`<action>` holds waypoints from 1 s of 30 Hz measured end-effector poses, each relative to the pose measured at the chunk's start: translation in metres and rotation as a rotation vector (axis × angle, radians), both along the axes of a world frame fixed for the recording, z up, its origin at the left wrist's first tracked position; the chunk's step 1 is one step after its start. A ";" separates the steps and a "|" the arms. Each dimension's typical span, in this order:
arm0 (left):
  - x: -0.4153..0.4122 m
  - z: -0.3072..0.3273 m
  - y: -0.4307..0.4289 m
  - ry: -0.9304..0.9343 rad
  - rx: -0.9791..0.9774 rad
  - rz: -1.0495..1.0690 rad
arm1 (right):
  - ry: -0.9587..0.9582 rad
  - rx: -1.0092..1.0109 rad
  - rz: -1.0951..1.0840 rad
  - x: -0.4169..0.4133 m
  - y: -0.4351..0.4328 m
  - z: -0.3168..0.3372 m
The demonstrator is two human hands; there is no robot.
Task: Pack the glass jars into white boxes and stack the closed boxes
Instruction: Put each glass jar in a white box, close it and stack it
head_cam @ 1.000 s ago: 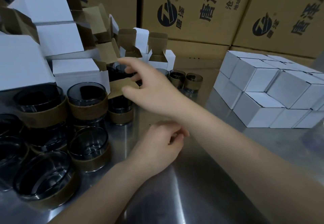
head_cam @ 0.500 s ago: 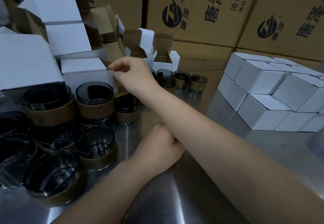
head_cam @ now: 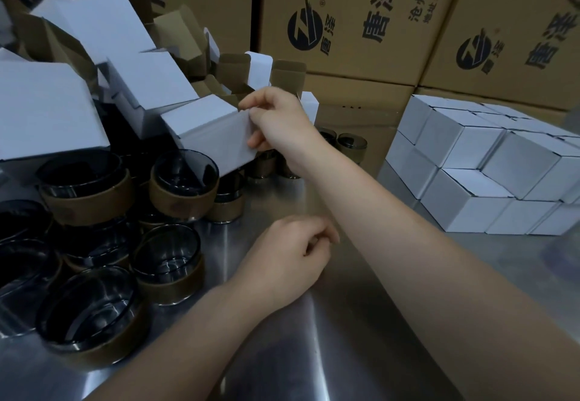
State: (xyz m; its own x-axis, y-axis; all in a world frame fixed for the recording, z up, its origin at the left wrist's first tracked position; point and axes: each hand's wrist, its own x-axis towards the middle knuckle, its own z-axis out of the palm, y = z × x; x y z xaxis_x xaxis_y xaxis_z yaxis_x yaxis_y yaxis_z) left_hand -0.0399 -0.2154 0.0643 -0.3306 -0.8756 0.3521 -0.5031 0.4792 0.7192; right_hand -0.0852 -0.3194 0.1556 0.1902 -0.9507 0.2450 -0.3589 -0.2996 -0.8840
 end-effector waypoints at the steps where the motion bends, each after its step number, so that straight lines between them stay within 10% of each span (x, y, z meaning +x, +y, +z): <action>1: 0.000 -0.002 -0.001 0.000 -0.003 0.001 | 0.003 0.003 -0.011 -0.005 -0.001 0.002; 30: 0.001 -0.010 -0.016 0.413 0.114 0.313 | 0.183 -0.598 -0.203 -0.093 0.024 -0.003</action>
State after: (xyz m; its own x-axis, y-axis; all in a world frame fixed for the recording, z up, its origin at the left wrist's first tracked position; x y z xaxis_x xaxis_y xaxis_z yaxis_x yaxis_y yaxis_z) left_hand -0.0393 -0.2312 0.0544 0.0984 -0.9506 0.2946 -0.2736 0.2588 0.9264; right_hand -0.1784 -0.2955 0.1525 0.1096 -0.6817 0.7234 -0.5887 -0.6309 -0.5053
